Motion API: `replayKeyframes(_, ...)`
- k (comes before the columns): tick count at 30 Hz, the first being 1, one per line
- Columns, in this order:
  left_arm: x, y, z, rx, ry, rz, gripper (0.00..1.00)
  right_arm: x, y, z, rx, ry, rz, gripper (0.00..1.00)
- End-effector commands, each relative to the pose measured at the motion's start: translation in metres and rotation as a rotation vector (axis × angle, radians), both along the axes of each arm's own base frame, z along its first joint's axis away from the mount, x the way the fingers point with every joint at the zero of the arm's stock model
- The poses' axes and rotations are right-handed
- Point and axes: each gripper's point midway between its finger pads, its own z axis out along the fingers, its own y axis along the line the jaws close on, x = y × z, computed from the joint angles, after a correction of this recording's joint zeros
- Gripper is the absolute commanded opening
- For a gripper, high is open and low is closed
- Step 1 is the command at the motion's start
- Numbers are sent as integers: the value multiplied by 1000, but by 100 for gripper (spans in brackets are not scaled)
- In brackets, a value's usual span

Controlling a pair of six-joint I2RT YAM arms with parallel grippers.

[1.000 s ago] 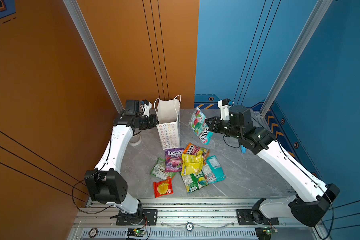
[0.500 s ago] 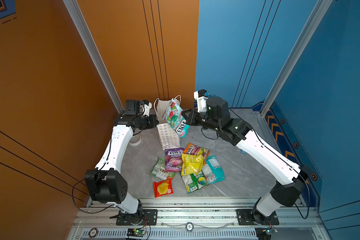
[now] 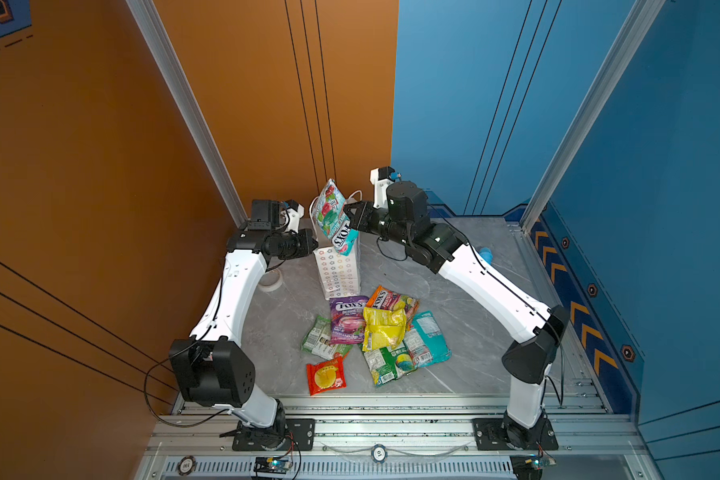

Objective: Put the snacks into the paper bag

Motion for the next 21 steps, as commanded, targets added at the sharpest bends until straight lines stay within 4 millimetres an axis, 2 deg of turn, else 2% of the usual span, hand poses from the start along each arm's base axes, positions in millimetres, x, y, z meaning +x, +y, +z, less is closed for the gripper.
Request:
replayKeyframes(1,-5,-4,-17,-10,64,-10,2,10,-11,56,130,-102,-62,0)
replayKeyframes(7,-5,-4,-18,-10,65,-10,2,29,-13,59,141,-122,-120,0)
replayKeyframes(14,-5,-4,-18,-12,67,-9,2,50,-12,43,119,-111,-179,0)
replayKeyframes(16,-4,-4,-18,-13,69,-8,2,50,-13,44,119,-110,-184,0)
replayKeyframes(17,-4,-4,-18,-13,69,-8,2,59,-5,25,94,-89,-191,0)
replayKeyframes(21,-4,-4,-18,-14,69,-9,2,67,-1,9,70,-71,-220,0)
